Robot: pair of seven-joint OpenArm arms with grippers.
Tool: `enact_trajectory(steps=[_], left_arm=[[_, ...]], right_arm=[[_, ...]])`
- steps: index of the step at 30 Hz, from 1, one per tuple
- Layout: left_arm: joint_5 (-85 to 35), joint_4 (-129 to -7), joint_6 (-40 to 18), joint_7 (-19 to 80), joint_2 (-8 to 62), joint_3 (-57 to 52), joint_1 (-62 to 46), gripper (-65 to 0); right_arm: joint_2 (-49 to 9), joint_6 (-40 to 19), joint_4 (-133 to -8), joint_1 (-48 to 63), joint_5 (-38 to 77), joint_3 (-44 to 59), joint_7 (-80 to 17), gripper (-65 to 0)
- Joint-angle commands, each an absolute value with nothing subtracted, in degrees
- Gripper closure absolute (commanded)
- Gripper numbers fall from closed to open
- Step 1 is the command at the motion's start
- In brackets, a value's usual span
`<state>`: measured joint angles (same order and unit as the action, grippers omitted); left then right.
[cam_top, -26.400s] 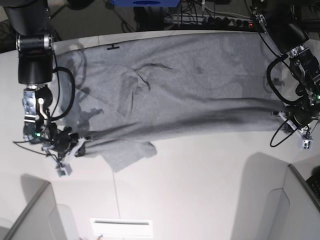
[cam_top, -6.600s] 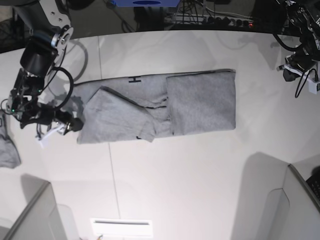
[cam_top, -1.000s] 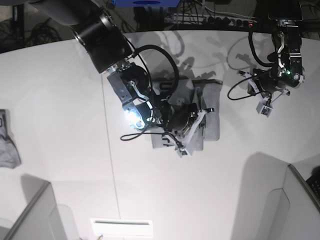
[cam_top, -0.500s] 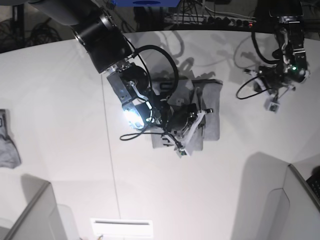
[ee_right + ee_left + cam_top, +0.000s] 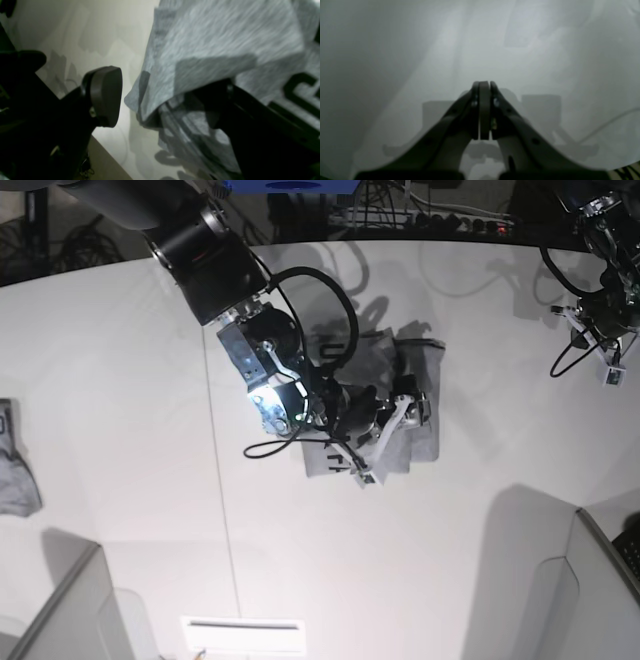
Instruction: Fold the T-shirt properly
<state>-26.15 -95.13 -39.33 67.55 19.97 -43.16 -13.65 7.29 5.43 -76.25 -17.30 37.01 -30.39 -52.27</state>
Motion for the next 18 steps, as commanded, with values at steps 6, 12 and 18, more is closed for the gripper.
enact_trajectory(steps=[6, 12, 18], left_arm=[[-26.3, -95.8, -39.8, 67.0, 21.2, -44.8, -13.4, 0.0], [-26.3, -96.0, -39.8, 67.0, 21.2, -44.8, -13.4, 0.0], [-26.3, -96.2, -39.8, 67.1, 21.0, -44.8, -13.5, 0.0]], right_arm=[[8.1, 5.1, -77.6, -19.4, 38.5, -33.4, -51.4, -45.3], [8.1, 5.2, -77.2, -22.6, 44.5, -39.8, -50.7, -45.3], [8.3, 5.2, -77.3, -25.2, 45.7, -45.8, -48.8, -45.3]])
